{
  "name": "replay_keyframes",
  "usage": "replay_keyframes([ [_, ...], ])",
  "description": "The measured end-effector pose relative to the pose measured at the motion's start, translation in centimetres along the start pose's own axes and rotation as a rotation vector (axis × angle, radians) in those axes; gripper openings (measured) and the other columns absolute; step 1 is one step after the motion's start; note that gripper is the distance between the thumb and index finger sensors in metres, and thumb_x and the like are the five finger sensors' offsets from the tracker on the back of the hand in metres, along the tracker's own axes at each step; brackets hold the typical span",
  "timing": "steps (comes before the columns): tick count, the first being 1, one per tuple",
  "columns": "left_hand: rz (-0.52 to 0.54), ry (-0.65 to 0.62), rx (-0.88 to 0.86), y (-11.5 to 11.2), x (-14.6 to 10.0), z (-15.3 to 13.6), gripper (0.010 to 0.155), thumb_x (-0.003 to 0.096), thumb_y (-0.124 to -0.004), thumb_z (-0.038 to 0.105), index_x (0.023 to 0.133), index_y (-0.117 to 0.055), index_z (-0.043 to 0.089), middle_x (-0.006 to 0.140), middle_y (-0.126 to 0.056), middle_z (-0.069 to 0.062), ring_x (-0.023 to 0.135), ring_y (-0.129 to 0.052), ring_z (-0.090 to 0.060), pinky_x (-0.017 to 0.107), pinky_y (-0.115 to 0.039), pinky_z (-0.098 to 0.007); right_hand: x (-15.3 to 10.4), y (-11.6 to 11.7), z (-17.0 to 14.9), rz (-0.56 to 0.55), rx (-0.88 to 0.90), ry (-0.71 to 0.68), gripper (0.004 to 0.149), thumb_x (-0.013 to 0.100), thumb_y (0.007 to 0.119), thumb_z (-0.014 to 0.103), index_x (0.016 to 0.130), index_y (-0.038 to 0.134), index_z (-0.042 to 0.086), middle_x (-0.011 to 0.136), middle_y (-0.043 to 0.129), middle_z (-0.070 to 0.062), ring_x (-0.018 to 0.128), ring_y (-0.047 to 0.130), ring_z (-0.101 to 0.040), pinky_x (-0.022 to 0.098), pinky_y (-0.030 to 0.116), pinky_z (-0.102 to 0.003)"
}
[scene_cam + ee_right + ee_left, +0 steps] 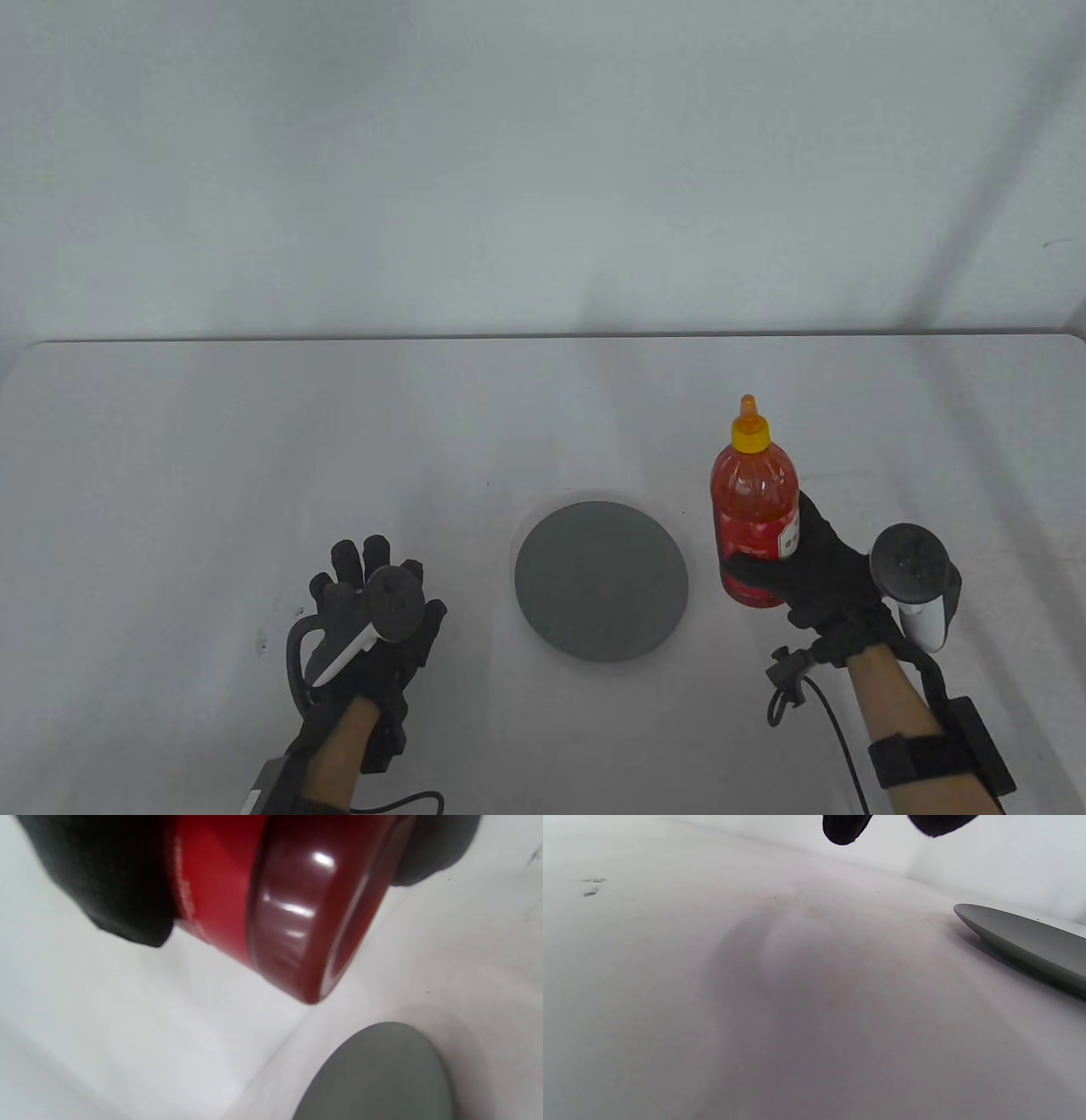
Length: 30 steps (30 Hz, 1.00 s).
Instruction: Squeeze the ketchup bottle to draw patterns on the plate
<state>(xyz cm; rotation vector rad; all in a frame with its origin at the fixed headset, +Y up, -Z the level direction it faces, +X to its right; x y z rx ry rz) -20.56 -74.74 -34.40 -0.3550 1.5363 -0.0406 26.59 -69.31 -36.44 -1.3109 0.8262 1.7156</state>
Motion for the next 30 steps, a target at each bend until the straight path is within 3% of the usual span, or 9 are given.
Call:
replay_keyframes([
  [10, 0.038, -0.062, 0.013, 0.8, -0.4, 1.3, 0.071, 0.058, -0.055, 0.055, 0.117, -0.042, 0.017, 0.121, -0.012, -0.022, 0.105, 0.001, -0.051, 0.068, -0.012, -0.072, -0.6, 1.7, -0.8, 0.059, -0.03, -0.014, 0.093, 0.04, 0.103, 0.056, 0.109, 0.055, 0.015, 0.104, 0.076, -0.022, 0.089, 0.081, -0.047, 0.062, 0.068, -0.073],
  [17, 0.12, -0.146, 0.028, 3.1, -1.2, 4.0, 0.075, 0.0576, -0.055, 0.057, 0.117, -0.039, 0.014, 0.122, -0.019, -0.025, 0.107, -0.009, -0.055, 0.069, -0.02, -0.075, -0.6, 1.9, -0.5, 0.088, -0.08, -0.032, 0.094, 0.04, 0.103, 0.056, 0.109, 0.055, 0.015, 0.104, 0.076, -0.022, 0.089, 0.08, -0.047, 0.063, 0.068, -0.071],
  [22, 0.233, -0.257, -0.007, 8.0, -2.1, 10.0, 0.076, 0.0568, -0.056, 0.06, 0.113, -0.052, 0.009, 0.116, -0.06, -0.025, 0.108, -0.055, -0.051, 0.072, -0.043, -0.073, -0.8, 1.9, -0.3, 0.084, -0.086, -0.042, 0.093, 0.04, 0.103, 0.056, 0.109, 0.055, 0.015, 0.104, 0.075, -0.022, 0.089, 0.08, -0.048, 0.064, 0.067, -0.071],
  [26, 0.283, -0.379, -0.079, 11.0, -2.6, 15.6, 0.075, 0.0565, -0.059, 0.06, 0.112, -0.055, 0.01, 0.11, -0.071, -0.022, 0.101, -0.07, -0.044, 0.072, -0.051, -0.071, -1.1, 2.1, 0.1, 0.094, -0.093, -0.051, 0.094, 0.04, 0.103, 0.056, 0.109, 0.055, 0.015, 0.105, 0.075, -0.022, 0.089, 0.08, -0.047, 0.064, 0.067, -0.071],
  [30, 0.252, -0.514, -0.051, 13.3, -2.7, 21.7, 0.079, 0.0562, -0.06, 0.06, 0.115, -0.044, 0.01, 0.108, -0.072, -0.019, 0.098, -0.073, -0.041, 0.072, -0.054, -0.069, -1.3, 2.5, 0.2, 0.113, -0.086, -0.057, 0.094, 0.04, 0.103, 0.056, 0.109, 0.055, 0.014, 0.105, 0.075, -0.022, 0.089, 0.08, -0.047, 0.064, 0.067, -0.071],
])
Point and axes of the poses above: the tracker on the back of each hand, its own z axis roughly to the thumb side, its own x axis roughly from the wrist to the fingertips, y = z × x, the point moved 3 cm from there along x, roughly from the wrist to the fingertips
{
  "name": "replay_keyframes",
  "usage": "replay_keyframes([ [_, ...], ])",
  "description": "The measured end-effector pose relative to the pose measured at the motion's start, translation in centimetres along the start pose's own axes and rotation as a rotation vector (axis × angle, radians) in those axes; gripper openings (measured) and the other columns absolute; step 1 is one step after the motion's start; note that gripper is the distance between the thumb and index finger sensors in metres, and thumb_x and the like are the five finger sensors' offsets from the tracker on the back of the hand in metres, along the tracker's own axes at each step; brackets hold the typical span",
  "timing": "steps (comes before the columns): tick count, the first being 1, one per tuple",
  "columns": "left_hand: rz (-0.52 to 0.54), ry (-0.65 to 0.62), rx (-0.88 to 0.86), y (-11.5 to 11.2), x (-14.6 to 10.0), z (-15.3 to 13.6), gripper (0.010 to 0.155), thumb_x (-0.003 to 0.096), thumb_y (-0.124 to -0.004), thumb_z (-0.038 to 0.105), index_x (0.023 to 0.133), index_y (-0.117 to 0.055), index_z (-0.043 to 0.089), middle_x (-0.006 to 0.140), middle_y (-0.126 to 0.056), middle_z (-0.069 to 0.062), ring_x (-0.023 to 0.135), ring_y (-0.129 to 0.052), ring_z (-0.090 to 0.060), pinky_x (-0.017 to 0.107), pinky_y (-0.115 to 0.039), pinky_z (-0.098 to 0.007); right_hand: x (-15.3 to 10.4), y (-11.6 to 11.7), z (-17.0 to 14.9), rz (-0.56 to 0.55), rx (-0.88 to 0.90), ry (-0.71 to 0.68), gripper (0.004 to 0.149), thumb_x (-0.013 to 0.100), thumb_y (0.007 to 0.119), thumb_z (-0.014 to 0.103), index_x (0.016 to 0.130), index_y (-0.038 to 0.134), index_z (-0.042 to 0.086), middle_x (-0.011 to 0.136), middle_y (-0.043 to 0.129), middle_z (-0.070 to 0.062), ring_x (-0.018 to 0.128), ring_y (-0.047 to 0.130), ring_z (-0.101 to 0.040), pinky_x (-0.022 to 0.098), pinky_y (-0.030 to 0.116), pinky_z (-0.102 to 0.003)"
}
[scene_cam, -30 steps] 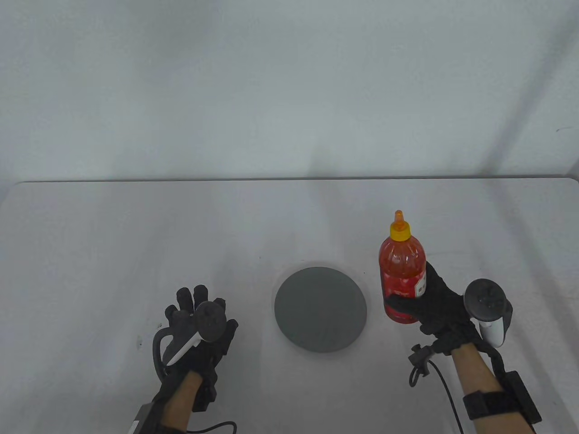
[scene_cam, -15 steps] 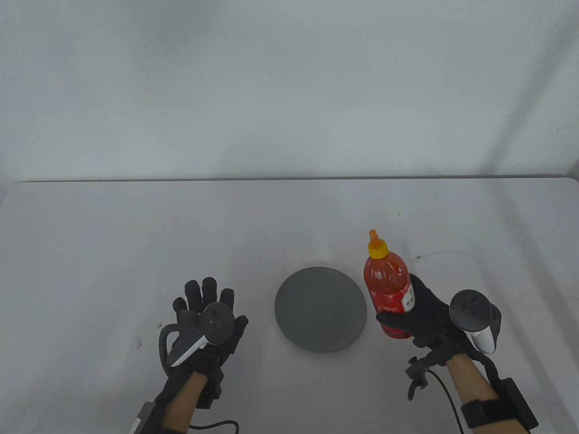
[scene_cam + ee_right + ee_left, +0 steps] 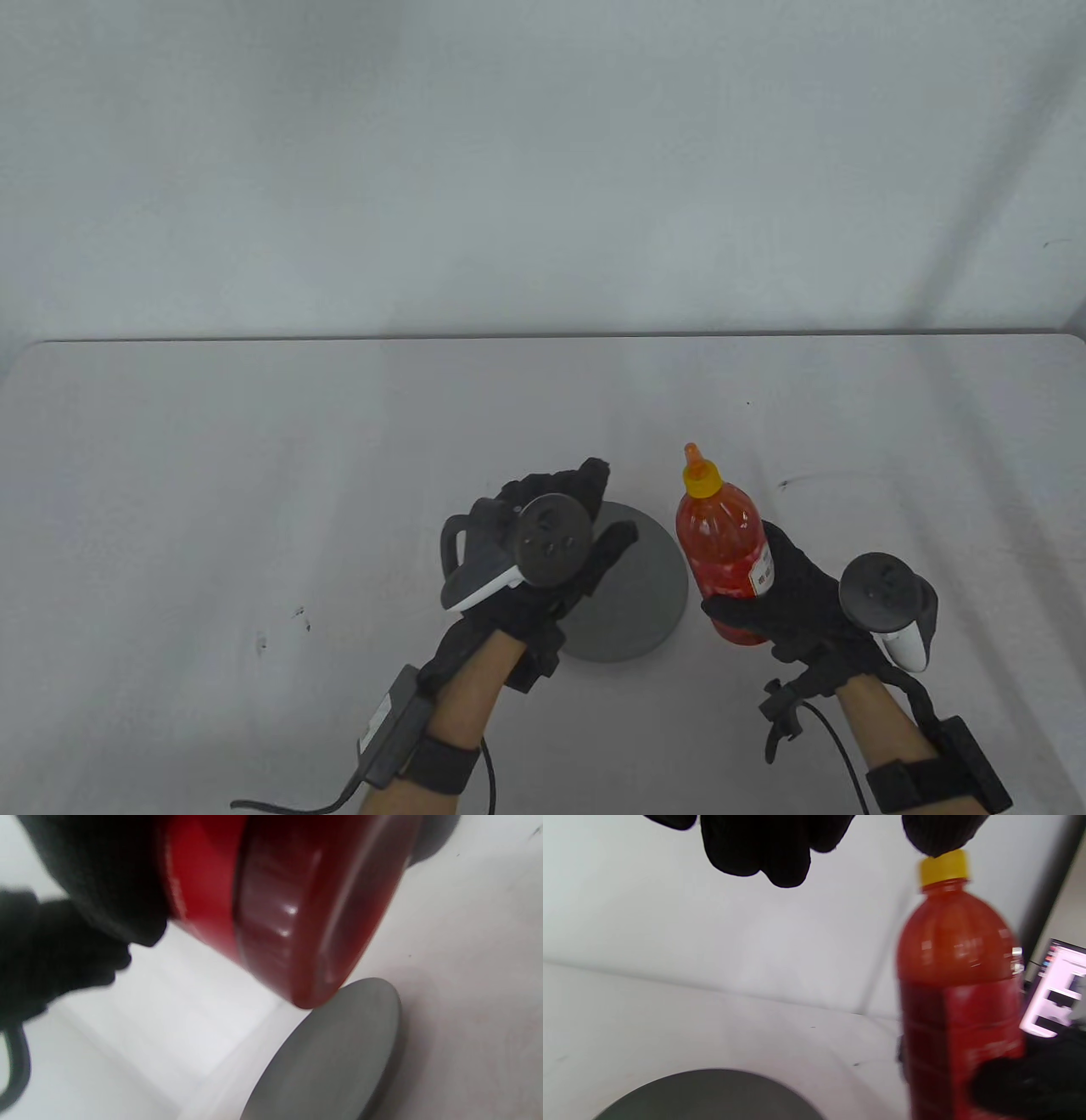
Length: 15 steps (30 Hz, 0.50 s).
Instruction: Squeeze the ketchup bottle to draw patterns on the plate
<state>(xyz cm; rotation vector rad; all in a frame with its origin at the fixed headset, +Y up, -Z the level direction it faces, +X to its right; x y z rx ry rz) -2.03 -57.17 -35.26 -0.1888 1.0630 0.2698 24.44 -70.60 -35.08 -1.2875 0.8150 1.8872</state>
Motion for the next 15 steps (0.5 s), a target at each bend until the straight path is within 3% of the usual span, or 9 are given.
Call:
replay_keyframes([
  [3, 0.016, -0.059, 0.046, 1.1, 1.9, 2.5, 0.08, 0.0566, -0.059, 0.059, 0.116, -0.037, 0.01, 0.107, -0.072, -0.016, 0.096, -0.075, -0.038, 0.072, -0.056, -0.067, 0.0, 0.2, 0.2, 0.012, -0.017, -0.011, 0.094, 0.04, 0.103, 0.056, 0.109, 0.055, 0.014, 0.105, 0.075, -0.022, 0.089, 0.08, -0.047, 0.064, 0.067, -0.07],
  [5, 0.032, -0.073, 0.025, 1.5, 2.9, 3.4, 0.069, 0.0597, -0.054, 0.047, 0.115, -0.039, 0.008, 0.104, -0.074, -0.015, 0.093, -0.077, -0.036, 0.071, -0.058, -0.066, 0.1, 0.3, 0.2, 0.021, -0.023, -0.015, 0.094, 0.04, 0.103, 0.056, 0.109, 0.055, 0.014, 0.105, 0.075, -0.022, 0.089, 0.08, -0.048, 0.064, 0.067, -0.07],
  [9, 0.038, -0.09, 0.027, 1.9, 3.7, 3.9, 0.055, 0.0603, -0.057, 0.035, 0.11, -0.051, 0.013, 0.094, -0.08, -0.01, 0.085, -0.082, -0.03, 0.07, -0.061, -0.065, 0.1, 0.4, 0.2, 0.026, -0.036, -0.019, 0.094, 0.04, 0.103, 0.056, 0.109, 0.055, 0.014, 0.105, 0.075, -0.022, 0.089, 0.08, -0.048, 0.064, 0.067, -0.071],
  [15, -0.038, -0.119, -0.075, 2.3, 4.4, 3.6, 0.051, 0.0598, -0.059, 0.032, 0.107, -0.055, 0.014, 0.09, -0.082, -0.008, 0.083, -0.083, -0.029, 0.069, -0.062, -0.065, 0.1, 0.4, 0.1, 0.036, -0.016, -0.023, 0.093, 0.04, 0.103, 0.056, 0.109, 0.055, 0.015, 0.105, 0.075, -0.022, 0.089, 0.08, -0.047, 0.064, 0.067, -0.07],
])
Point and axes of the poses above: the tracker on the back of each hand, its own z axis roughly to the thumb side, its own x axis roughly from the wrist to the fingertips, y = z × x, the point moved 3 cm from there along x, roughly from the wrist to the fingertips
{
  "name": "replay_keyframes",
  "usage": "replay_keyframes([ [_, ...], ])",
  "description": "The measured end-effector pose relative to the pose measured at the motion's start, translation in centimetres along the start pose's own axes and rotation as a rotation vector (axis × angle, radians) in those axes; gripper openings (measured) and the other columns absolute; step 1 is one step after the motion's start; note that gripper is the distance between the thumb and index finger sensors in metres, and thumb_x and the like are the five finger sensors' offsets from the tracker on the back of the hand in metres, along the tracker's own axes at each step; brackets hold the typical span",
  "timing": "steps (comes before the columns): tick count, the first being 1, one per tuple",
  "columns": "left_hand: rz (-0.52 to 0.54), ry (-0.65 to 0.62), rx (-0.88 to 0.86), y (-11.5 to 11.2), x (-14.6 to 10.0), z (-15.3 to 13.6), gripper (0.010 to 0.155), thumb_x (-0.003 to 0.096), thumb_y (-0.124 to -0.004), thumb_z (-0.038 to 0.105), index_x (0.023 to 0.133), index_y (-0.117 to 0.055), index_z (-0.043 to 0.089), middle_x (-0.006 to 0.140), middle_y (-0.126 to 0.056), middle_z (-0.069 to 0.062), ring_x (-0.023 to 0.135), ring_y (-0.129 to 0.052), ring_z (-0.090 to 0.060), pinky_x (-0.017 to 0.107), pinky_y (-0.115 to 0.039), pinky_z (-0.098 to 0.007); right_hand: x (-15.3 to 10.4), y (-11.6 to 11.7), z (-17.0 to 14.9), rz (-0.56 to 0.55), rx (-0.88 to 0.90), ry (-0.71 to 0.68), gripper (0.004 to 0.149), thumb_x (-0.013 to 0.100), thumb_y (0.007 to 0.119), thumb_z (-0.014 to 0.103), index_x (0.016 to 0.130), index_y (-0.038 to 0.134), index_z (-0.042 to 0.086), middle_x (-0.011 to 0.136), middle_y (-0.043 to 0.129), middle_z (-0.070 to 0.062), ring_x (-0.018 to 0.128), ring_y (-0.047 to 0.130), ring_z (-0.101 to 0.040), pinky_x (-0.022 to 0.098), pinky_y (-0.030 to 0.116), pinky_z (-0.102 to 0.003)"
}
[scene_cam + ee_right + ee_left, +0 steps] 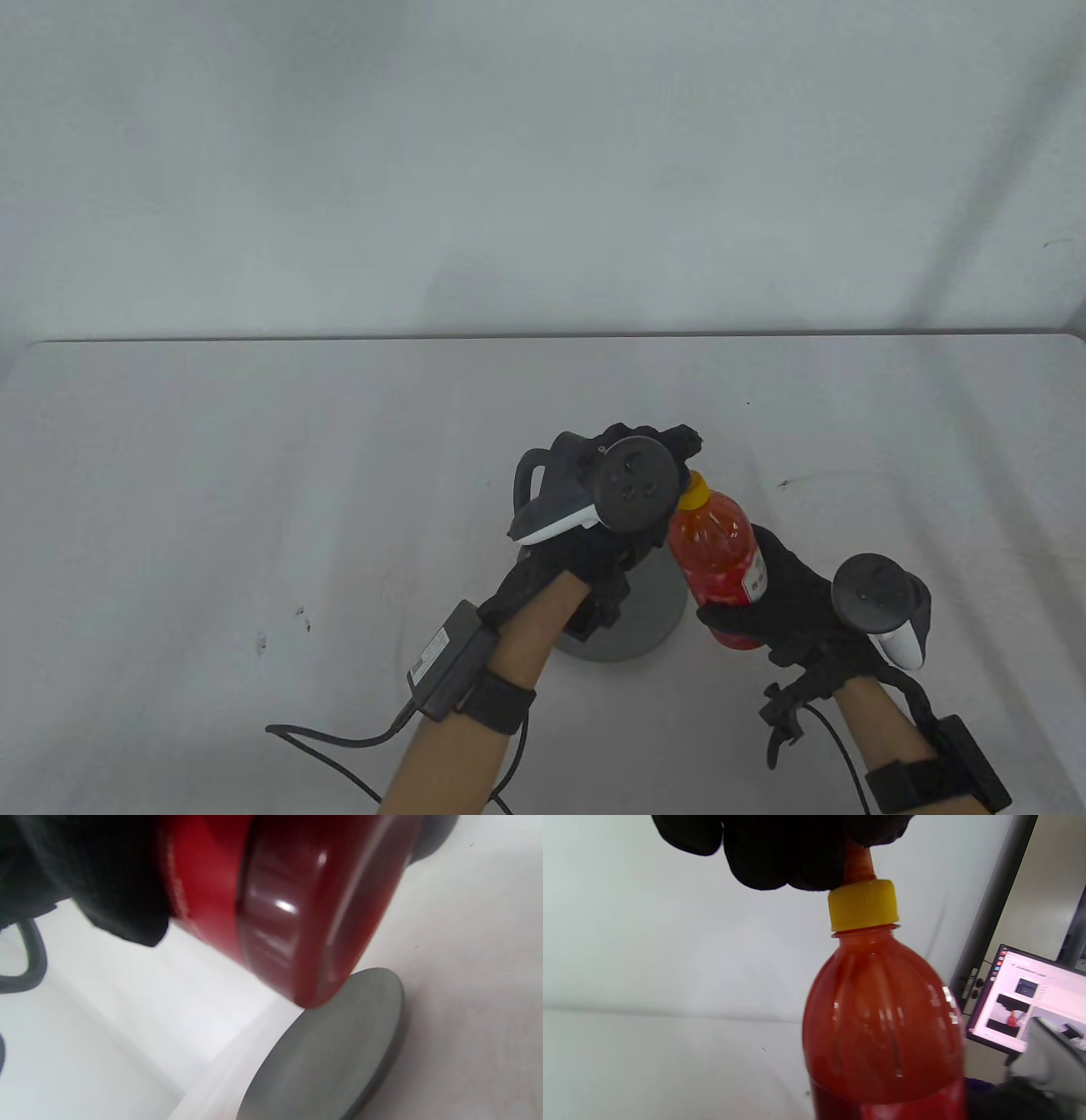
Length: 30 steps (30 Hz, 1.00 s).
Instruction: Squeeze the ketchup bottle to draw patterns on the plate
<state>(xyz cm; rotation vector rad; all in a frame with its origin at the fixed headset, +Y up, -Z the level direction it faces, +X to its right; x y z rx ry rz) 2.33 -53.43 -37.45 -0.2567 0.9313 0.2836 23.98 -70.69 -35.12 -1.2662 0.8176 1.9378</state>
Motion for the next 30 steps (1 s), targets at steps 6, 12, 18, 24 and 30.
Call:
replay_keyframes([
  [6, -0.061, 0.042, -0.015, 0.1, 0.6, -0.1, 0.051, 0.057, -0.061, 0.032, 0.103, -0.057, 0.01, 0.086, -0.083, -0.008, 0.08, -0.086, -0.029, 0.067, -0.066, -0.066, 0.0, 0.0, 0.0, 0.011, -0.01, -0.005, 0.093, 0.04, 0.103, 0.056, 0.109, 0.055, 0.015, 0.104, 0.076, -0.022, 0.089, 0.08, -0.047, 0.064, 0.068, -0.07],
  [12, 0.006, 0.102, 0.055, -0.6, 0.7, 0.1, 0.05, 0.0534, -0.058, 0.033, 0.098, -0.06, 0.01, 0.08, -0.085, -0.006, 0.075, -0.088, -0.027, 0.065, -0.069, -0.065, -0.1, 0.1, -0.1, 0.023, -0.017, 0.005, 0.093, 0.04, 0.103, 0.056, 0.108, 0.056, 0.014, 0.104, 0.076, -0.022, 0.088, 0.08, -0.047, 0.064, 0.068, -0.07],
  [18, 0.049, 0.169, 0.095, -0.9, 0.7, -0.1, 0.052, 0.0521, -0.055, 0.038, 0.092, -0.064, 0.006, 0.071, -0.088, -0.004, 0.067, -0.092, -0.024, 0.06, -0.073, -0.064, 0.0, 0.3, 0.0, 0.024, -0.025, 0.012, 0.093, 0.04, 0.103, 0.056, 0.108, 0.056, 0.014, 0.104, 0.077, -0.022, 0.088, 0.081, -0.046, 0.064, 0.068, -0.069],
  [24, 0.092, 0.18, 0.082, -0.6, 0.5, -0.5, 0.05, 0.0583, -0.058, 0.049, 0.087, -0.071, 0.01, 0.063, -0.09, -0.002, 0.062, -0.093, -0.024, 0.059, -0.072, -0.062, 0.0, 0.1, -0.1, 0.016, -0.032, 0.012, 0.093, 0.04, 0.103, 0.056, 0.109, 0.056, 0.014, 0.104, 0.076, -0.022, 0.088, 0.08, -0.046, 0.064, 0.068, -0.069],
  [30, 0.098, 0.188, 0.083, -0.8, 0.2, -0.3, 0.058, 0.0566, -0.061, 0.052, 0.099, -0.064, 0.012, 0.083, -0.087, -0.009, 0.078, -0.088, -0.03, 0.064, -0.065, -0.066, -0.1, 0.1, -0.4, 0.004, -0.029, 0.025, 0.093, 0.04, 0.103, 0.056, 0.109, 0.056, 0.014, 0.104, 0.076, -0.022, 0.088, 0.08, -0.046, 0.064, 0.068, -0.069],
])
Point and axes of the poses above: the tracker on the back of each hand, its own z axis roughly to the thumb side, its own x axis roughly from the wrist to the fingertips, y = z × x, the point moved 3 cm from there along x, roughly from the wrist to the fingertips
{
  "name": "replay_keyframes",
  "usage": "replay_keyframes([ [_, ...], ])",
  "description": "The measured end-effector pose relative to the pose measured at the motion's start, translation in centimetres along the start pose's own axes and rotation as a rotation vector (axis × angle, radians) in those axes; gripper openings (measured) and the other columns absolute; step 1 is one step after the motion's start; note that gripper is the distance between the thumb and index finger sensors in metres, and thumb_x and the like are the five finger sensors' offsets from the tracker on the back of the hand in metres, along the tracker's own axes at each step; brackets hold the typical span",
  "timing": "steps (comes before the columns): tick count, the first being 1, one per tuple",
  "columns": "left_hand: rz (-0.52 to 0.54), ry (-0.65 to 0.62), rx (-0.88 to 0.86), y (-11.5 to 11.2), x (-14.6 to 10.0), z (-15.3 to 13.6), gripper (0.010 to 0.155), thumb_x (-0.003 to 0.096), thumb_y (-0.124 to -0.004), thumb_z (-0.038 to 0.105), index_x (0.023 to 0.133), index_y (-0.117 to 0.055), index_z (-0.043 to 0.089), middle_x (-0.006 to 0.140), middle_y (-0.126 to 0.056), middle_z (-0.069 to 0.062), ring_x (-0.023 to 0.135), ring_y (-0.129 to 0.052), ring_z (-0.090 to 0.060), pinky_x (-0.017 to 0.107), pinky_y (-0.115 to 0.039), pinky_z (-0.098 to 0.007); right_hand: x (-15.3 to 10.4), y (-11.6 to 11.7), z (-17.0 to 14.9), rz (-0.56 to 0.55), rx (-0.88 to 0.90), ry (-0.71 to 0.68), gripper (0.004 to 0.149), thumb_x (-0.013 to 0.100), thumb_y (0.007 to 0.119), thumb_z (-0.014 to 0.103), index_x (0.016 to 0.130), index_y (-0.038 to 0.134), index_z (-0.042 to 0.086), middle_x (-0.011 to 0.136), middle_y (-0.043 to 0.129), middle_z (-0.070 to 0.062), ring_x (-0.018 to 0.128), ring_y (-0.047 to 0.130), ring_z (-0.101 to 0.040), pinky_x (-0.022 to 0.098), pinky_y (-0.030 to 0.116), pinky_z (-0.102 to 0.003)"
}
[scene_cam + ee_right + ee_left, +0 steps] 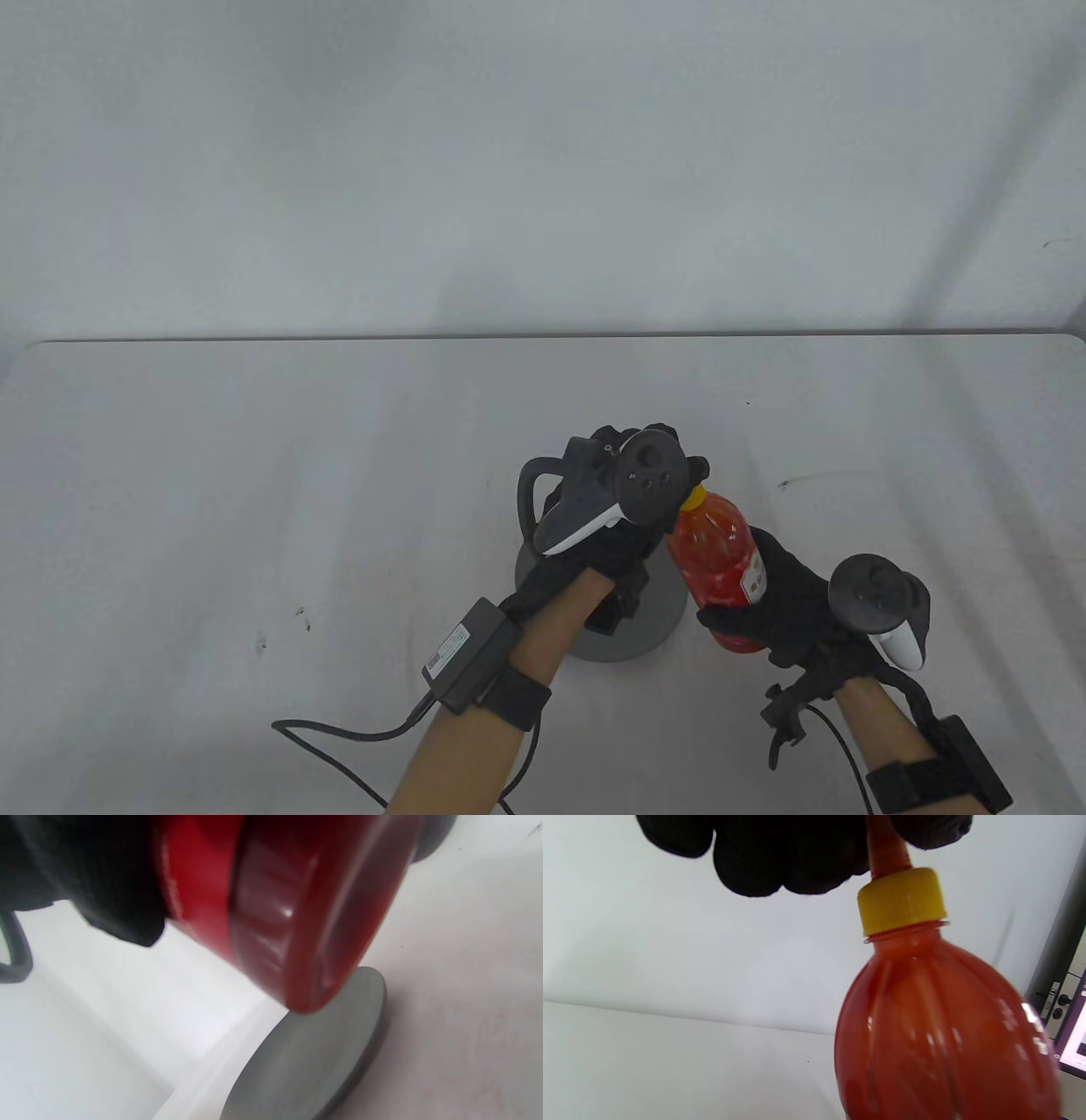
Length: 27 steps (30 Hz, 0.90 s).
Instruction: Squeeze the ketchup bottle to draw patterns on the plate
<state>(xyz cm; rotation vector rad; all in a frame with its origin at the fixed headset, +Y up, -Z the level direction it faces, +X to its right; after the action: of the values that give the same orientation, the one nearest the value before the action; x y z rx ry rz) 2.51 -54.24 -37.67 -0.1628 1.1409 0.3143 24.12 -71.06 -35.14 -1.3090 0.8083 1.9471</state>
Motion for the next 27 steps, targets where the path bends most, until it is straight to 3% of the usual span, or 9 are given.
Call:
replay_keyframes([
  [4, -0.032, -0.091, -0.018, 0.3, -0.4, 0.7, 0.062, 0.0592, -0.066, 0.044, 0.112, -0.049, 0.016, 0.101, -0.075, -0.014, 0.093, -0.076, -0.036, 0.069, -0.054, -0.069, 0.0, -0.3, 0.0, -0.015, -0.005, 0.001, 0.093, 0.04, 0.103, 0.056, 0.109, 0.055, 0.014, 0.104, 0.076, -0.022, 0.088, 0.08, -0.046, 0.064, 0.067, -0.069],
  [8, -0.014, -0.097, -0.075, 0.9, -0.4, 0.5, 0.05, 0.0595, -0.071, 0.031, 0.107, -0.061, 0.019, 0.097, -0.079, -0.013, 0.09, -0.081, -0.034, 0.068, -0.059, -0.067, 0.0, -0.5, -0.1, -0.021, 0.0, -0.003, 0.093, 0.04, 0.103, 0.056, 0.109, 0.055, 0.015, 0.105, 0.075, -0.022, 0.089, 0.079, -0.046, 0.064, 0.067, -0.069],
  [13, -0.004, -0.071, -0.084, 1.1, -0.2, 0.2, 0.049, 0.0577, -0.072, 0.033, 0.101, -0.068, 0.011, 0.087, -0.086, -0.011, 0.081, -0.087, -0.031, 0.066, -0.063, -0.066, 0.0, -0.4, 0.0, -0.018, -0.016, -0.01, 0.093, 0.04, 0.103, 0.056, 0.109, 0.055, 0.015, 0.105, 0.075, -0.022, 0.089, 0.079, -0.046, 0.064, 0.067, -0.069],
  [19, 0.004, -0.006, -0.016, 1.0, -0.1, -0.4, 0.05, 0.057, -0.07, 0.048, 0.095, -0.073, 0.016, 0.084, -0.088, -0.006, 0.081, -0.088, -0.03, 0.066, -0.063, -0.065, 0.0, -0.2, -0.1, -0.011, -0.028, -0.007, 0.093, 0.04, 0.103, 0.056, 0.109, 0.055, 0.015, 0.105, 0.075, -0.022, 0.089, 0.079, -0.046, 0.064, 0.067, -0.069],
  [23, -0.02, -0.032, -0.068, 0.9, -0.3, -0.4, 0.061, 0.0574, -0.069, 0.048, 0.108, -0.059, 0.015, 0.1, -0.077, -0.014, 0.092, -0.078, -0.037, 0.068, -0.058, -0.067, 0.0, -0.2, -0.1, -0.009, -0.024, -0.004, 0.093, 0.04, 0.103, 0.056, 0.109, 0.055, 0.014, 0.105, 0.075, -0.022, 0.089, 0.079, -0.046, 0.064, 0.067, -0.069],
  [27, -0.064, -0.098, -0.102, 1.0, -0.2, -0.2, 0.058, 0.0589, -0.072, 0.036, 0.112, -0.053, 0.021, 0.111, -0.065, -0.018, 0.1, -0.068, -0.04, 0.069, -0.055, -0.067, 0.0, -0.2, -0.1, -0.008, -0.021, 0.0, 0.094, 0.04, 0.103, 0.056, 0.109, 0.055, 0.014, 0.105, 0.075, -0.022, 0.089, 0.079, -0.046, 0.064, 0.067, -0.069],
])
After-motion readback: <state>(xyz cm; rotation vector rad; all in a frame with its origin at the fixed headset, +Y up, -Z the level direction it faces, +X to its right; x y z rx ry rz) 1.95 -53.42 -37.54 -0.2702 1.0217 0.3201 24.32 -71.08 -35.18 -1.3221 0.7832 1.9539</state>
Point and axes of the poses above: the tracker on the back of each hand, its own z axis roughly to the thumb side, its own x axis roughly from the wrist to the fingertips, y = z × x, the point moved 3 cm from there along x, roughly from the wrist to the fingertips
